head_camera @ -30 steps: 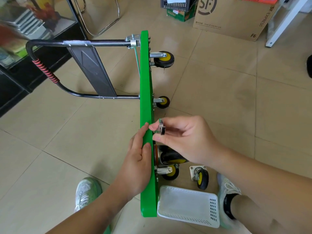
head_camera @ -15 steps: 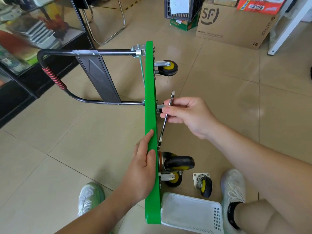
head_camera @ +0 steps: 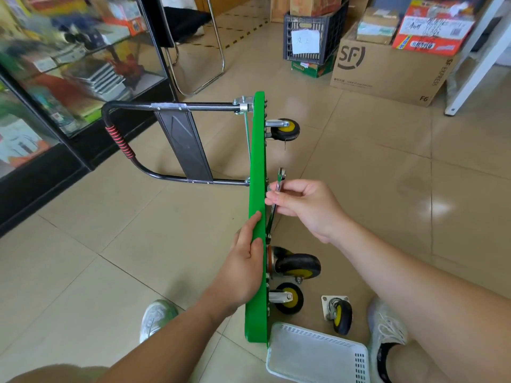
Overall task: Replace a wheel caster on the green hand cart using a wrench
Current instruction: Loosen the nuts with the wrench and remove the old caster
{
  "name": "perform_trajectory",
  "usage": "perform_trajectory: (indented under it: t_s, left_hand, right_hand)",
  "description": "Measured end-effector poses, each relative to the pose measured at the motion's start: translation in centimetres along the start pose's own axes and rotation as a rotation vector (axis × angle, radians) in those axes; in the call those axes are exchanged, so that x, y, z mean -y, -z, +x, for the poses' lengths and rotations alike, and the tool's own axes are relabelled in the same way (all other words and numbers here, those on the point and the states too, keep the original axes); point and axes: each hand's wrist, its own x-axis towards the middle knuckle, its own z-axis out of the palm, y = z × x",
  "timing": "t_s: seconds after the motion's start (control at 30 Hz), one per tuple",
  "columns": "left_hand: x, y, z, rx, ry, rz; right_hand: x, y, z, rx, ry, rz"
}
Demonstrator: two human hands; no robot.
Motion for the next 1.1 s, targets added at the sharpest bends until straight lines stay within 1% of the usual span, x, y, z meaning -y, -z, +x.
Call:
perform_trajectory:
  t_s: [0.13, 0.27, 0.37, 0.5, 0.57, 0.63, 0.87, 1.1]
  left_hand:
    - [0.2, 0.0, 0.0, -0.018, -0.015, 0.006]
    - [0.4, -0.2, 0.0, -0.034, -0.030, -0.008]
    - [0.4, -0.2, -0.1, -0.036, -0.021, -0.013]
    - [0.5, -0.2, -0.1, -0.034, -0.014, -0.008]
    - [0.5, -0.2, -0.2, -0.036, -0.020, -0.011]
    - [0.5, -0.2, -0.1, -0.036, -0.025, -0.012]
    - [0.4, -0.2, 0.1, -0.022, -0.001, -0.001]
    - [0.3, 0.0, 0.0, -0.013, -0.001, 0.000]
  right_hand:
    - [-0.1, -0.7, -3.1, 0.038, 0.104, -0.074]
    - [-0.6, -1.9, -5.6, 0.093, 0.130, -0.144]
    - [0.0, -1.9, -6.4, 0.008, 0.167, -0.122]
    - [1.5, -0.1, -6.1, -0.103, 0.253, -0.038]
    - [1.6, 0.6, -5.1, -0.150, 0.232, 0.038]
    - [1.4, 1.0, -4.0, -0.177, 0.173, 0.090]
    - [0.1, 1.4, -0.3, -0.122, 0.001, 0.147]
    - [0.2, 1.7, 1.5, -0.080, -0.032, 0.179]
